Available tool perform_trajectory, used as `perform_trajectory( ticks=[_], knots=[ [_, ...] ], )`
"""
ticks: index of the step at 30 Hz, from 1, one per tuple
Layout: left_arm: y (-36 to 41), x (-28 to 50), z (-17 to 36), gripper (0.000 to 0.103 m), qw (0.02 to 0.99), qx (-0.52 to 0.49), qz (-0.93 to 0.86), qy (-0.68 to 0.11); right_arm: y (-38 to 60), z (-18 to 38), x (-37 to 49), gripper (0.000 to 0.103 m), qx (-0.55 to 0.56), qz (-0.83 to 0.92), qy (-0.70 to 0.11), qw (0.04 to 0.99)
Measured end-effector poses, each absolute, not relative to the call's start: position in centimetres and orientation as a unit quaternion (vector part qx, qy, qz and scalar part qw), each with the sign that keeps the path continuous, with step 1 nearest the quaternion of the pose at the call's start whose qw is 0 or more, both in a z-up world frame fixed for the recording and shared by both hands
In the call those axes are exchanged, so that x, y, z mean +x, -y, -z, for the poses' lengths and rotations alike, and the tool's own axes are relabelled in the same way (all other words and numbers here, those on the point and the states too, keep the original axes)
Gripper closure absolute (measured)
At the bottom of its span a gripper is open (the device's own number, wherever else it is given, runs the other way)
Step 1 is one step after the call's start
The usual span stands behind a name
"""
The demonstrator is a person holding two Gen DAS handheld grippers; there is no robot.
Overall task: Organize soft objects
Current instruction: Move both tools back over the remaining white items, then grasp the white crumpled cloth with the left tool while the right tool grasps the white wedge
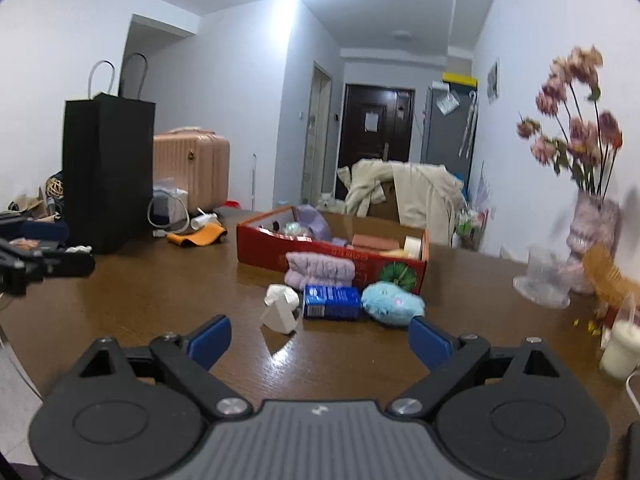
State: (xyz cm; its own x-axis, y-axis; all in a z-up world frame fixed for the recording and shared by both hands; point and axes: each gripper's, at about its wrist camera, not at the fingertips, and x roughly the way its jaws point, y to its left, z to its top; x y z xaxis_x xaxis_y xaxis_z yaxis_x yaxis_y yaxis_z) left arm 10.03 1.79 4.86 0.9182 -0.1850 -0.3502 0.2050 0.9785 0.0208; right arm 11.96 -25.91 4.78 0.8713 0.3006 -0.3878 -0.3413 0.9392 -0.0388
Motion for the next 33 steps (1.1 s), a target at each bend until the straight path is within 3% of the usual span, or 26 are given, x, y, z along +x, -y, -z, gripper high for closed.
perform_trajectory(
  ticks=[6, 12, 16, 26, 30, 33],
  knots=[
    [-1.9, 13.9, -3.0, 0.0, 0.972, 0.022, 0.081, -0.218, 24.1, -2.8, 17.3, 0.016, -0.025, -0.183, -0.225, 0.957],
    [-3.0, 17.8, -2.2, 0.0, 0.969, 0.02, 0.037, -0.243, 19.6, -0.4, 26.5, 0.036, -0.031, -0.231, -0.269, 0.935],
    [-2.9, 20.5, -2.1, 0.0, 0.966, 0.019, 0.026, -0.255, 17.4, 1.5, 30.4, 0.08, -0.072, -0.251, -0.321, 0.91],
    [6.3, 30.9, -0.1, 0.001, 0.952, 0.047, 0.136, -0.27, 29.0, 0.1, 27.5, 0.081, 0.083, -0.215, -0.271, 0.935],
    [8.5, 32.8, 1.5, 0.027, 0.94, 0.089, 0.153, -0.29, 30.3, 0.2, 27.0, 0.08, 0.094, -0.219, -0.264, 0.935],
    [8.5, 33.3, 2.2, 0.031, 0.935, 0.083, 0.163, -0.303, 30.6, 0.1, 26.9, 0.08, 0.094, -0.228, -0.256, 0.935]
  ],
)
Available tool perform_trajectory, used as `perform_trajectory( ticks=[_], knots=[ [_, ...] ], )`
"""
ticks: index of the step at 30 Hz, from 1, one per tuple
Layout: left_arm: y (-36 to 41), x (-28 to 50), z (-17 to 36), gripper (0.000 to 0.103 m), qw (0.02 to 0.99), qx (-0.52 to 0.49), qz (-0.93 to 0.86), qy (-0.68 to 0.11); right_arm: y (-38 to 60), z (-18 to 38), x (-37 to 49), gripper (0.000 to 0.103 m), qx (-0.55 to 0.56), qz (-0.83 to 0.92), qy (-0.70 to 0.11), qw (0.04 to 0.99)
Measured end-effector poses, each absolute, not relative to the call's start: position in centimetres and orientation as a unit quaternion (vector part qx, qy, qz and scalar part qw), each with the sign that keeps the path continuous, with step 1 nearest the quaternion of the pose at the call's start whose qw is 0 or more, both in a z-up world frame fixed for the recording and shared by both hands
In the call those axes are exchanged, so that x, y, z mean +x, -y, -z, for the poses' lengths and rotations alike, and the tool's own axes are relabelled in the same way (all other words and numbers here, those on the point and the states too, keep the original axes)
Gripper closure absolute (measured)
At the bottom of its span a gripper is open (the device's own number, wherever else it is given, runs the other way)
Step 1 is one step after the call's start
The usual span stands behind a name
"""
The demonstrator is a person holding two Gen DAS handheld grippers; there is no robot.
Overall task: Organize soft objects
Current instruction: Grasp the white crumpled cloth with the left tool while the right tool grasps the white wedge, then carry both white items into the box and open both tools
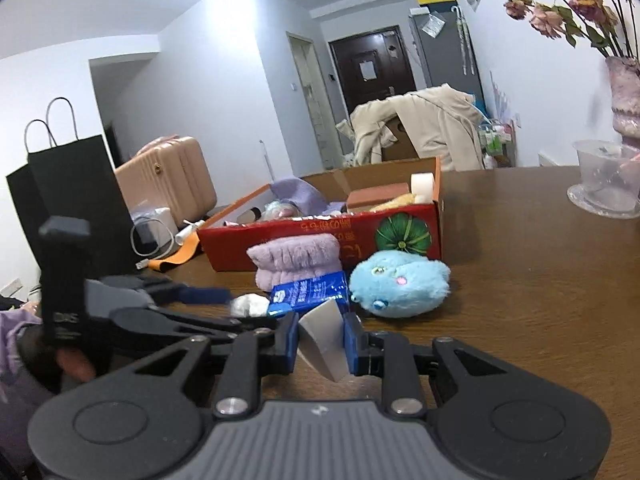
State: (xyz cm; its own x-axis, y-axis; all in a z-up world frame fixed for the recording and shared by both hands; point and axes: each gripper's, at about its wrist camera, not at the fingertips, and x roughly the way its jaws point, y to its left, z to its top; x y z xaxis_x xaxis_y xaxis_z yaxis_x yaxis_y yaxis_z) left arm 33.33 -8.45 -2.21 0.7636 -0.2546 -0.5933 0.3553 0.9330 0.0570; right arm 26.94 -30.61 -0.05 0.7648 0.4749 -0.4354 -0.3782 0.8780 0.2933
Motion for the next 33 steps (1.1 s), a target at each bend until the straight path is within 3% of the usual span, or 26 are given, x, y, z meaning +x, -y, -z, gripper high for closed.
perform_trajectory(
  ticks=[2, 6, 7, 23, 29, 33],
  knots=[
    [8.3, 33.5, 2.3, 0.04, 0.936, 0.084, 0.165, -0.3, 30.6, 0.0, 27.3, 0.08, 0.095, -0.231, -0.254, 0.934],
    [7.4, 34.0, 2.4, 0.083, 0.926, 0.047, 0.205, -0.314, 30.3, -0.1, 27.0, 0.08, 0.094, -0.232, -0.255, 0.934],
    [7.4, 33.7, 2.3, 0.089, 0.926, 0.048, 0.208, -0.312, 30.1, -0.3, 26.8, 0.08, 0.093, -0.231, -0.254, 0.935],
    [1.0, 18.1, -3.7, 0.09, 0.953, 0.002, 0.195, -0.232, 25.0, -3.1, 19.5, 0.079, 0.059, -0.249, -0.239, 0.937],
    [-0.8, 17.8, -4.7, 0.09, 0.956, -0.012, 0.197, -0.215, 22.7, -4.7, 18.6, 0.079, 0.035, -0.263, -0.231, 0.936],
    [-1.7, 21.8, -6.8, 0.09, 0.956, -0.022, 0.218, -0.195, 22.0, -6.8, 21.2, 0.079, 0.014, -0.257, -0.211, 0.943]
  ],
)
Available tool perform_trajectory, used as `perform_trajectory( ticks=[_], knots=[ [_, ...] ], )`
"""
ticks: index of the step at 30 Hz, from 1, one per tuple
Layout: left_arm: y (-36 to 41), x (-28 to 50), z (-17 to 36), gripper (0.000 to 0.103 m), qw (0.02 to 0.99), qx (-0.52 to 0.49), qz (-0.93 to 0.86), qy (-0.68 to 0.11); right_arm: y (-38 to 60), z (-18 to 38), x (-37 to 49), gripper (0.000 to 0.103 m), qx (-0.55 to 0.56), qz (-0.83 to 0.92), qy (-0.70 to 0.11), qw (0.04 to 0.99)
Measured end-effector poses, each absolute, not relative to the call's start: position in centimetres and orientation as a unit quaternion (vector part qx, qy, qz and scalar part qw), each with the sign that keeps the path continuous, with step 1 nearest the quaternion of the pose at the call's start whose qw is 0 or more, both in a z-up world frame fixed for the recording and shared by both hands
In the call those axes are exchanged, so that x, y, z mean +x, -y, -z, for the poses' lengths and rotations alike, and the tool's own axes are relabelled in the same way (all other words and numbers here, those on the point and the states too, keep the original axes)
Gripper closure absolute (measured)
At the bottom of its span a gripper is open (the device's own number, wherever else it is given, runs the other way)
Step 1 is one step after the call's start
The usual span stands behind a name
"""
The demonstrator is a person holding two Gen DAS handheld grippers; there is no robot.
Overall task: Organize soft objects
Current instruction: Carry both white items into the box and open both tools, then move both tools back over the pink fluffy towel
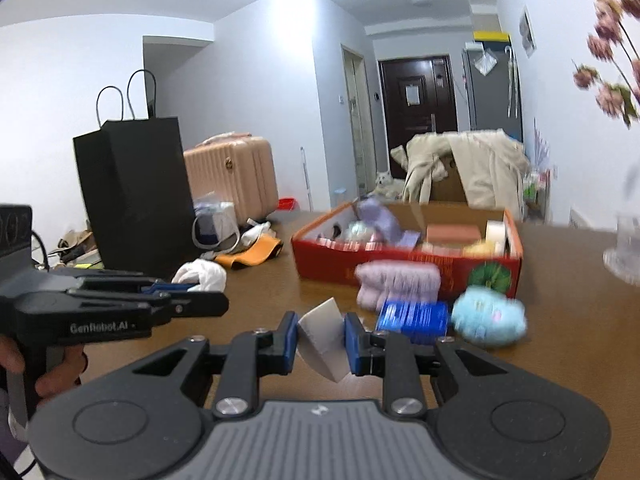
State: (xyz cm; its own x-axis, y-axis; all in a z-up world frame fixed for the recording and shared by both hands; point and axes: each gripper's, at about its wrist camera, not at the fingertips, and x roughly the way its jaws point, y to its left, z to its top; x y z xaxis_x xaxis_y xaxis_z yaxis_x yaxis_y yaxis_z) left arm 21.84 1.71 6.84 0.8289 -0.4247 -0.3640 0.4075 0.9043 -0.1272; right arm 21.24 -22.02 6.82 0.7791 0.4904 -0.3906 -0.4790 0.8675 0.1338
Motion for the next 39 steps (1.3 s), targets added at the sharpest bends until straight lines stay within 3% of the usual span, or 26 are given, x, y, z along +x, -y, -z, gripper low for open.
perform_trajectory(
  ticks=[6, 14, 15, 16, 18, 19, 29, 34, 39],
  knots=[
    [-2.7, 33.5, -9.8, 0.09, 0.951, -0.036, 0.223, -0.209, 21.2, -9.2, 32.5, 0.077, 0.025, -0.231, -0.204, 0.951],
    [-2.6, 49.4, -5.3, 0.088, 0.927, -0.048, 0.183, -0.323, 18.6, -5.2, 51.1, 0.076, 0.025, -0.171, -0.298, 0.939],
    [-2.3, 50.4, -4.6, 0.079, 0.923, -0.042, 0.181, -0.336, 18.4, -4.5, 52.7, 0.074, 0.03, -0.163, -0.309, 0.937],
    [-2.3, 51.0, -4.1, 0.061, 0.922, -0.038, 0.177, -0.343, 18.4, -3.9, 54.2, 0.071, 0.038, -0.159, -0.312, 0.936],
    [-2.8, 51.4, -3.5, 0.043, 0.925, -0.04, 0.171, -0.336, 18.4, -3.3, 56.0, 0.057, 0.049, -0.158, -0.305, 0.938],
    [-3.1, 51.5, -3.4, 0.039, 0.926, -0.046, 0.176, -0.33, 18.4, -3.2, 56.5, 0.051, 0.052, -0.152, -0.302, 0.94],
    [-5.3, 50.3, -5.8, 0.033, 0.927, -0.079, 0.19, -0.312, 19.7, -4.4, 56.5, 0.049, 0.052, -0.147, -0.281, 0.947],
    [-5.7, 47.0, -8.7, 0.031, 0.937, -0.069, 0.184, -0.29, 20.4, -7.7, 52.5, 0.045, 0.02, -0.157, -0.261, 0.952],
    [-6.1, 40.7, -11.7, 0.026, 0.95, -0.056, 0.17, -0.256, 22.4, -11.9, 45.1, 0.033, 0.01, -0.168, -0.216, 0.962]
  ],
)
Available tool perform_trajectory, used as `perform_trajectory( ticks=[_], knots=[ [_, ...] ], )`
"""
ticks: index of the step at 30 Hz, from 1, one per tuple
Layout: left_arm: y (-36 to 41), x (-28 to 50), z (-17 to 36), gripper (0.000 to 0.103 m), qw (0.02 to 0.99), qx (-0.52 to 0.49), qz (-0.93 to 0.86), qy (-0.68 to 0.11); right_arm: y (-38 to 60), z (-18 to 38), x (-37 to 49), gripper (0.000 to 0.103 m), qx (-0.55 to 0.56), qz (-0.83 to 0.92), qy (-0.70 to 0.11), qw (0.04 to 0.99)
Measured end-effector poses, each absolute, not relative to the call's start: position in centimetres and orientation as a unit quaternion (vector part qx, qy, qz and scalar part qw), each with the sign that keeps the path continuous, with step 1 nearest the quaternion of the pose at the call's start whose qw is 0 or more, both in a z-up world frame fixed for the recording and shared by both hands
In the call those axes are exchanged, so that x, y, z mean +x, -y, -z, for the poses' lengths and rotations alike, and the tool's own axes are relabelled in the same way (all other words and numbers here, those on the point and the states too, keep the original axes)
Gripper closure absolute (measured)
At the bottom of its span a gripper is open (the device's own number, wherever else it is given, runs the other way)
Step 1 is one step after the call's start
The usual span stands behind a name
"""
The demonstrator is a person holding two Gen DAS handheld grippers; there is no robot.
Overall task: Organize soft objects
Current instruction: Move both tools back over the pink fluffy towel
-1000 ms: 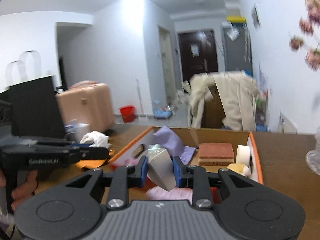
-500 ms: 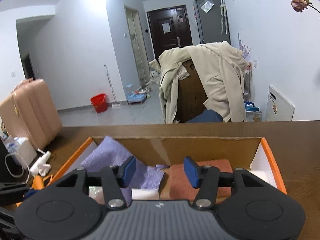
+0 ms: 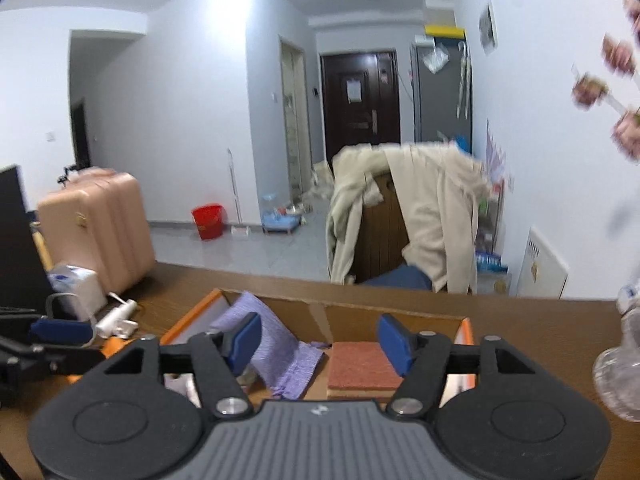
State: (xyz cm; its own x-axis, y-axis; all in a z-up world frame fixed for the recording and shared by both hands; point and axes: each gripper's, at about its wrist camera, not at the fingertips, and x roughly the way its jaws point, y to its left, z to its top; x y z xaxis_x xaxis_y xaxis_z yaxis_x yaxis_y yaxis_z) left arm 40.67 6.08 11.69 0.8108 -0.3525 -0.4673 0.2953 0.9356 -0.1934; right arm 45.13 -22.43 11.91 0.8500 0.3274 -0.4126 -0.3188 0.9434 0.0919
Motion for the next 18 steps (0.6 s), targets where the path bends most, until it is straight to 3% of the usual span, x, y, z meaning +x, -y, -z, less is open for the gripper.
perform_trajectory(
  ticks=[10, 18],
  knots=[
    [-5.4, 24.3, -12.1, 0.004, 0.973, -0.029, 0.142, -0.18, 24.8, -12.9, 26.4, 0.016, -0.054, -0.173, -0.139, 0.974],
    [-5.3, 13.8, -6.5, 0.001, 0.967, -0.053, 0.14, -0.206, 24.4, -6.5, 14.5, 0.01, -0.068, -0.195, -0.166, 0.964]
  ],
)
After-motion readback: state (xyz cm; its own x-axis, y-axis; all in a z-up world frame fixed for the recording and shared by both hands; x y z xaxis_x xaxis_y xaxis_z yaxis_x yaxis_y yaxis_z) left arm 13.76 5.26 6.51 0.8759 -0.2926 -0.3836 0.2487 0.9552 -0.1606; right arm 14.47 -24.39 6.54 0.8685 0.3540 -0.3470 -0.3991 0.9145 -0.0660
